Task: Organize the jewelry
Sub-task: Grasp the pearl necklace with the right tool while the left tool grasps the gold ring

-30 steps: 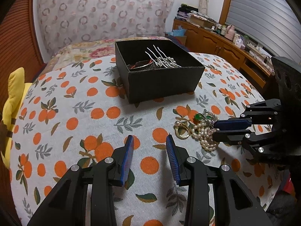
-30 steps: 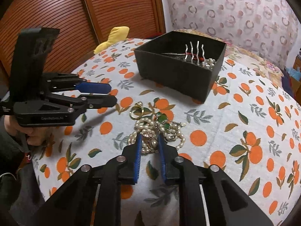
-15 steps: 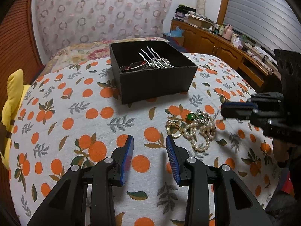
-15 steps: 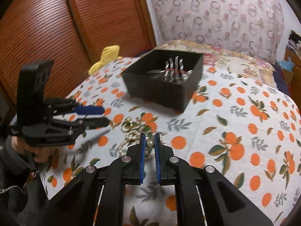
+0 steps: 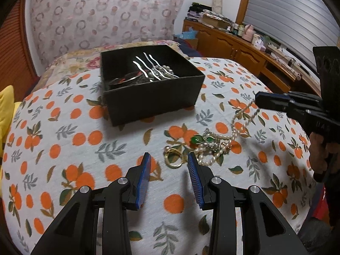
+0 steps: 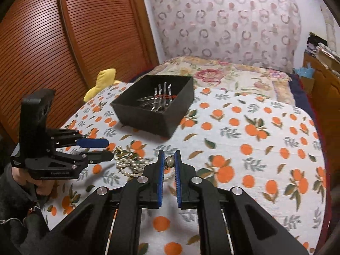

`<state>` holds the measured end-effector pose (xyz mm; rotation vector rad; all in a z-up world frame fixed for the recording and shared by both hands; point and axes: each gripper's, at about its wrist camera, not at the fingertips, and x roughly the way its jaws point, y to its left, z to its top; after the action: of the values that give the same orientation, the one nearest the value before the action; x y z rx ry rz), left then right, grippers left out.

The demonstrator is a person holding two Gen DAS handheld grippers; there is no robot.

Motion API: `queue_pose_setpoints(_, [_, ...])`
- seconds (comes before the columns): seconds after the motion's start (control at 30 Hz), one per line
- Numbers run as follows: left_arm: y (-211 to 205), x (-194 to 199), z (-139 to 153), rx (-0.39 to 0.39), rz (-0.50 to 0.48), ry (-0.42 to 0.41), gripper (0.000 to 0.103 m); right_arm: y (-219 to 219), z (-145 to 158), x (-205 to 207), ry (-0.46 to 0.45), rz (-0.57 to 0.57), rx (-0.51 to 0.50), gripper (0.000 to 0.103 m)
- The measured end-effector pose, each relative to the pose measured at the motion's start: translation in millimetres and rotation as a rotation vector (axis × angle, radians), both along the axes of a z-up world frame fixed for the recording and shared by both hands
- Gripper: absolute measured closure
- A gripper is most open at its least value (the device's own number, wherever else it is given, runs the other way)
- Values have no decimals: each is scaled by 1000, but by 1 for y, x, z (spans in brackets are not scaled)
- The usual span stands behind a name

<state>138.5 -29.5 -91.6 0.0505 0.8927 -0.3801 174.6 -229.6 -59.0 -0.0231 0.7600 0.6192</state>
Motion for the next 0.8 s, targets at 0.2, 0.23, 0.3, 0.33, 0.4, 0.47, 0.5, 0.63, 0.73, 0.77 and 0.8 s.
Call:
queue_pose_setpoints(0.2, [-11,6,-7,18,-16,16,69,-16,3,3,-23,-53,-10,92])
queue_pose_setpoints(0.23, [-11,7,-7,19,-16,15,69,-18,4,3,-27,-57,-12,92])
queue_pose_setpoints(0.3, [-13,9,-7,20,-16,16,69,-21,7,3,-38,-66,-14,93])
queue_pose_setpoints(0.33, [-13,8,-8,22,-15,15,69,-23,8,3,-44,-69,-13,93])
queue_pose_setpoints(0.4, [-15,9,-8,26,-17,15,69,-27,11,3,-52,-76,-8,92])
queue_pose_setpoints(0.47, [-18,9,-9,33,-18,9,69,-28,13,3,-57,-79,-8,92])
queue_pose_setpoints(0.5, [-19,11,-10,35,-16,5,69,-28,14,4,-60,-79,-9,92])
queue_pose_setpoints(0.63, [-22,11,-11,70,-5,-9,84,-21,21,2,-75,-60,-9,92])
queue_pose_setpoints(0.73, [-20,10,-9,64,-3,-3,87,-14,30,-2,-97,-37,-6,92])
queue_pose_setpoints(0.77, [-19,9,-8,63,-1,-7,94,-10,34,-3,-106,-29,-5,92])
queue_pose_setpoints(0.8, [-17,8,-6,59,4,-10,94,-8,37,-3,-114,-23,-3,92])
